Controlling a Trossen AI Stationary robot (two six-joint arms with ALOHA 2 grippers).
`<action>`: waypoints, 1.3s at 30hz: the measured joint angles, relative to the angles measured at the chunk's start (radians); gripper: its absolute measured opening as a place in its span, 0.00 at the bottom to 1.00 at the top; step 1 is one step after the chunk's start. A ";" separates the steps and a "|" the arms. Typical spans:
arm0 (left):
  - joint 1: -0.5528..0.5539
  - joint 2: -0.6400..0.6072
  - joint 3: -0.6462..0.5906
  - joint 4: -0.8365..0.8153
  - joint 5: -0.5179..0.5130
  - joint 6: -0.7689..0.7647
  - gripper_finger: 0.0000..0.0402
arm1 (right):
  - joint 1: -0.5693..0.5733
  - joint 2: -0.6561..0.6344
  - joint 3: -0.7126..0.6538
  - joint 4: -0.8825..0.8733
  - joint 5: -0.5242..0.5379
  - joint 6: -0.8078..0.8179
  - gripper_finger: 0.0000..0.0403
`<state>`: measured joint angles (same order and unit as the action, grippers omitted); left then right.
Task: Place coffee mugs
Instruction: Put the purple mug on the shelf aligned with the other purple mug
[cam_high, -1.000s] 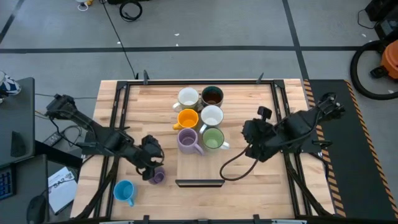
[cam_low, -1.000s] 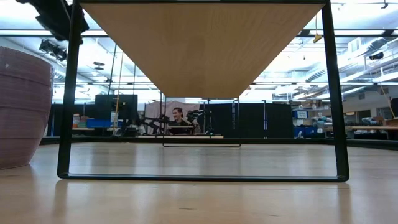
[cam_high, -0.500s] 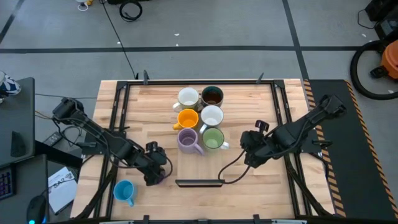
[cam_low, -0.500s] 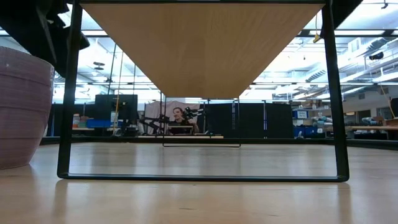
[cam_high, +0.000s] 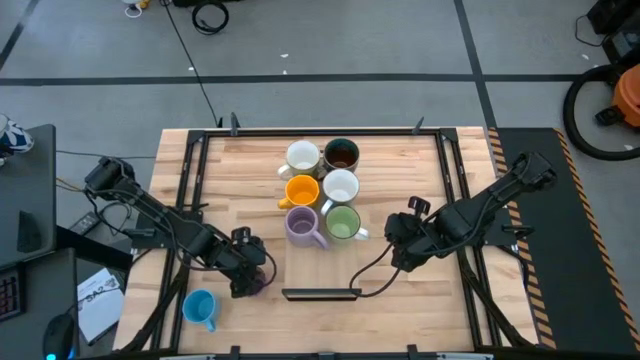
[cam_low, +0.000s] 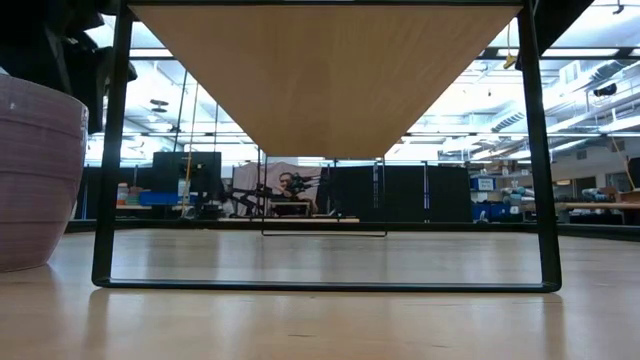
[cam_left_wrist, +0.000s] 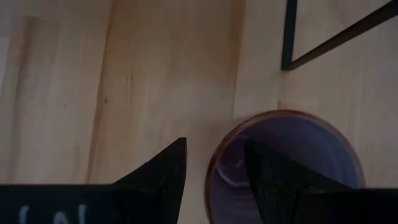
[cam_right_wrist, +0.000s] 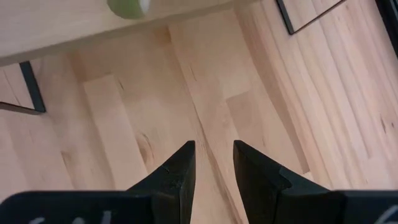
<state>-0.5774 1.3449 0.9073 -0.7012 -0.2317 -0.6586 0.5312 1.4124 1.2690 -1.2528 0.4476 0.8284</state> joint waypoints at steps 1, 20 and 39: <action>0.000 0.000 0.000 -0.005 0.000 0.000 0.41 | 0.000 0.000 0.000 0.004 0.000 0.000 0.28; 0.003 0.089 0.000 -0.012 0.046 -0.058 0.30 | 0.000 0.001 0.000 0.104 0.033 -0.073 0.28; 0.003 0.087 0.002 -0.118 0.046 -0.671 0.06 | -0.002 0.001 0.000 0.127 0.030 -0.087 0.28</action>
<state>-0.5747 1.4321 0.9094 -0.8193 -0.1860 -1.3293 0.5289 1.4136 1.2690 -1.1259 0.4778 0.7410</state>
